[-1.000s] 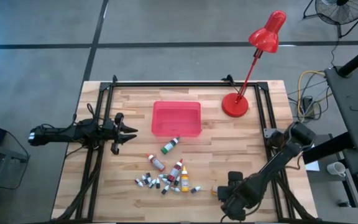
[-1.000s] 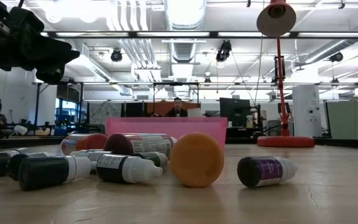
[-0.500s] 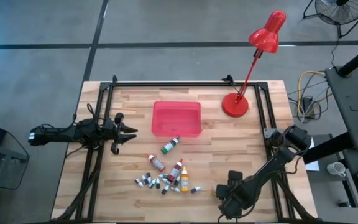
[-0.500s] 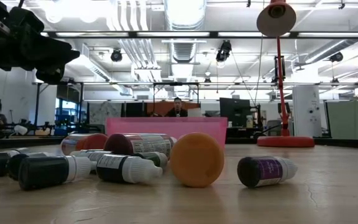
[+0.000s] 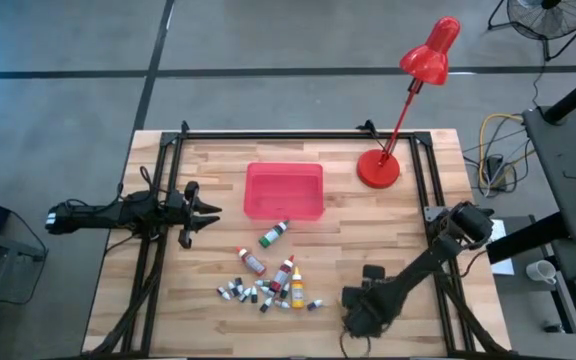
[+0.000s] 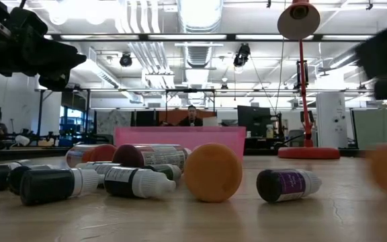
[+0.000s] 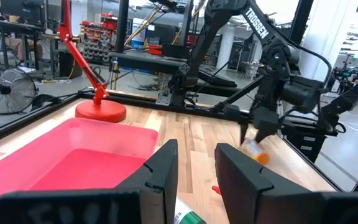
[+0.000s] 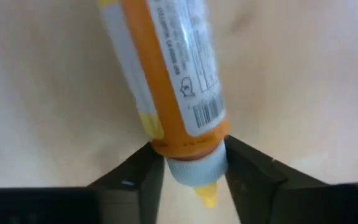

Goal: Pick & Place food coloring
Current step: Move the big yellow food coloring bottle to the bottom right on the table

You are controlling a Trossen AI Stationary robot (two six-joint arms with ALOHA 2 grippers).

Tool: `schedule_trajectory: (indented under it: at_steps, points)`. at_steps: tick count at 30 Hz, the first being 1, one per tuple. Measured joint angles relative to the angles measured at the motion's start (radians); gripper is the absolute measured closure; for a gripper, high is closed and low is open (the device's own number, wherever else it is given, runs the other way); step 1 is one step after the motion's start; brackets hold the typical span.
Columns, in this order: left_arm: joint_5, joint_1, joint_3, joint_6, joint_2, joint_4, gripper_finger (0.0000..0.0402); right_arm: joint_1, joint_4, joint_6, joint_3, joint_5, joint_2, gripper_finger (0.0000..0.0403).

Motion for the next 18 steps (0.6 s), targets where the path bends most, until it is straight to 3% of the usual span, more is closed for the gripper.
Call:
schedule_trajectory:
  at_steps: [2,7,11,15,18]
  points:
    - [0.0,0.0,0.0,0.0,0.0,0.0,0.0321,-0.026,-0.004,-0.015,-0.01,-0.005,-0.015,0.0296]
    - [0.0,0.0,0.0,0.0,0.0,0.0,0.0321,-0.097,-0.023,-0.098,-0.02,-0.123,-0.093,0.0297]
    - [0.0,0.0,0.0,0.0,0.0,0.0,0.0321,-0.229,-0.029,-0.083,-0.02,-0.302,-0.16,0.0297]
    - [0.0,0.0,0.0,0.0,0.001,0.0,0.0321,-0.422,-0.013,0.03,-0.015,-0.557,-0.212,0.0297]
    - [0.0,0.0,0.0,0.0,0.001,0.0,0.0321,-0.547,0.035,0.121,-0.007,-0.638,-0.239,0.0297]
